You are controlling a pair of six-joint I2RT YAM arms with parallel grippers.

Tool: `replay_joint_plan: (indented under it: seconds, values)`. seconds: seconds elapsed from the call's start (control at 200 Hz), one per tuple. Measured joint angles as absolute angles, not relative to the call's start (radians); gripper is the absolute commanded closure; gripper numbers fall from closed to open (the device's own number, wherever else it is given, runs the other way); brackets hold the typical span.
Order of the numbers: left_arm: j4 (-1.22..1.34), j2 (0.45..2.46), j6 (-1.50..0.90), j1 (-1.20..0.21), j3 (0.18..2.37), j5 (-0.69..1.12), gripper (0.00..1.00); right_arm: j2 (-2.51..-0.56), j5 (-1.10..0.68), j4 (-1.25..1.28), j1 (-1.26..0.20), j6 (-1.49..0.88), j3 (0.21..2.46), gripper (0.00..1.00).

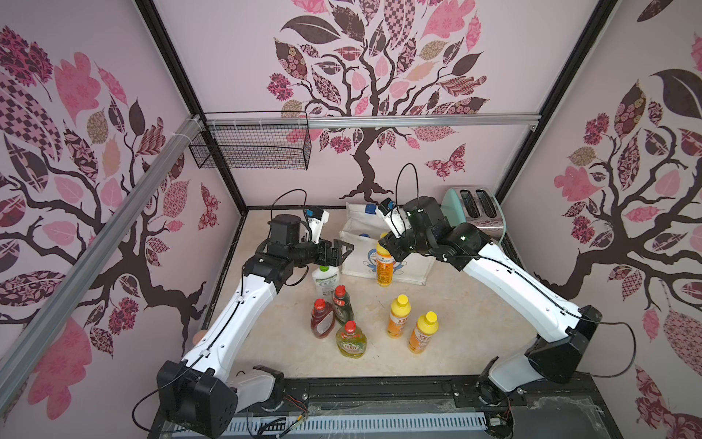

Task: Pack dish soap into the shopping bag
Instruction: Pick up the bottle of dish soap at the center of the board, then place the bottle of dish soap in the shopping bag.

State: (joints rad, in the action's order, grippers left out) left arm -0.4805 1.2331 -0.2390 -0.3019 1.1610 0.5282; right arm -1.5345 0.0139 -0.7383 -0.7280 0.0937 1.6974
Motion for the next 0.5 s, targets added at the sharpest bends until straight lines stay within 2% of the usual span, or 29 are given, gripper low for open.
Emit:
replay_joint_plan:
  seconds: [0.5]
  values:
    - [-0.480,1.233,-0.239,-0.302,1.161,0.529,0.03,-1.602,0.098,-0.827,-0.728,0.087,1.960,1.00]
